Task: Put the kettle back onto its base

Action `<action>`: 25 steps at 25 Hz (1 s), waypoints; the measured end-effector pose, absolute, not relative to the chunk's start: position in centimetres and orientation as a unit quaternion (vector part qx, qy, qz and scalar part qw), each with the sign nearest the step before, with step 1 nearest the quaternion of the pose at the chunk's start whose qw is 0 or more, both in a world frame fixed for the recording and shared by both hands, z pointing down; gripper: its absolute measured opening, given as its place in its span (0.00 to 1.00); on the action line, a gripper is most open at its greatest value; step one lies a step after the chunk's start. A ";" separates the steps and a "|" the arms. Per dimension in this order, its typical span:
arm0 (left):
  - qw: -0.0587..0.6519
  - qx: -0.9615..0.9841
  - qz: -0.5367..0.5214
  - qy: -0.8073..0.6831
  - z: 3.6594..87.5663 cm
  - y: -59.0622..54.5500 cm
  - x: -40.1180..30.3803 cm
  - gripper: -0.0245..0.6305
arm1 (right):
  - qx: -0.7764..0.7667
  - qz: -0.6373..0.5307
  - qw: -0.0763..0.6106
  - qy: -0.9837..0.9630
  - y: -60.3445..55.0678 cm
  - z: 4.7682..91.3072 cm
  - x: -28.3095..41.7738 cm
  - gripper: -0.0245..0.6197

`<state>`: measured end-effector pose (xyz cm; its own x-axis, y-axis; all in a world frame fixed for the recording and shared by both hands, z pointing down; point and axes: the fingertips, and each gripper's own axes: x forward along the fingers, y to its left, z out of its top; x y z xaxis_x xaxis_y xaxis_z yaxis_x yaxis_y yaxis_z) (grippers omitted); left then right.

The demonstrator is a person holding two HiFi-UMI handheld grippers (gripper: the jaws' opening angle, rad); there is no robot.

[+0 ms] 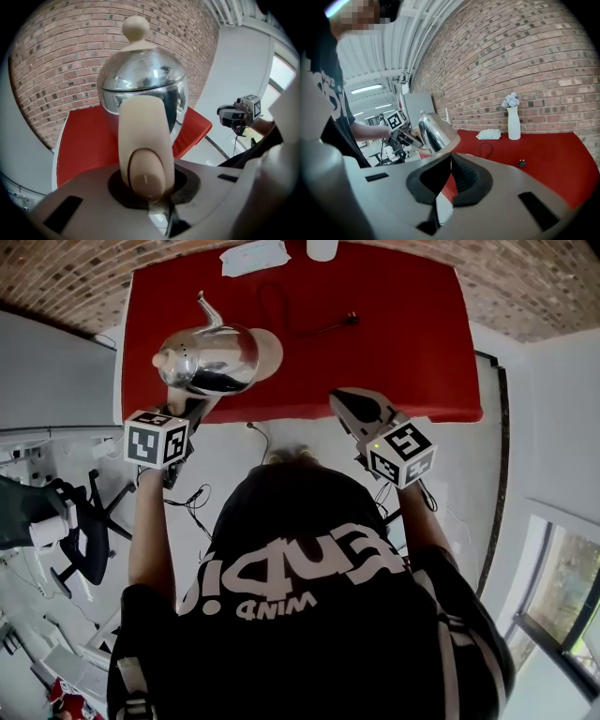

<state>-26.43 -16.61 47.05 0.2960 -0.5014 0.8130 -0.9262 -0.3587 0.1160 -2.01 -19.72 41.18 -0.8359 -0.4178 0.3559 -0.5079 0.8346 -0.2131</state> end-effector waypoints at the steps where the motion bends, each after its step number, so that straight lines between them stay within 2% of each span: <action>1: 0.303 0.747 0.352 -0.476 47.2 -17.1 -26.4 0.12 | 0.242 0.150 0.151 -0.947 -19.8 41.1 -2.0 0.07; 8: 0.315 0.750 0.357 -0.460 48.6 -19.0 -26.3 0.12 | 0.214 0.136 0.171 -0.952 -20.2 41.3 -2.2 0.07; 25: 0.339 0.732 0.387 -0.447 52.5 -21.4 -25.9 0.12 | 0.199 0.133 0.174 -0.955 -20.9 41.6 -2.7 0.07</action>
<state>-25.88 -21.43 52.55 0.3003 -0.3921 0.8695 -0.9167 -0.3705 0.1496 -2.66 -20.86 41.64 -0.8599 -0.3348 0.3854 -0.4272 0.8852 -0.1841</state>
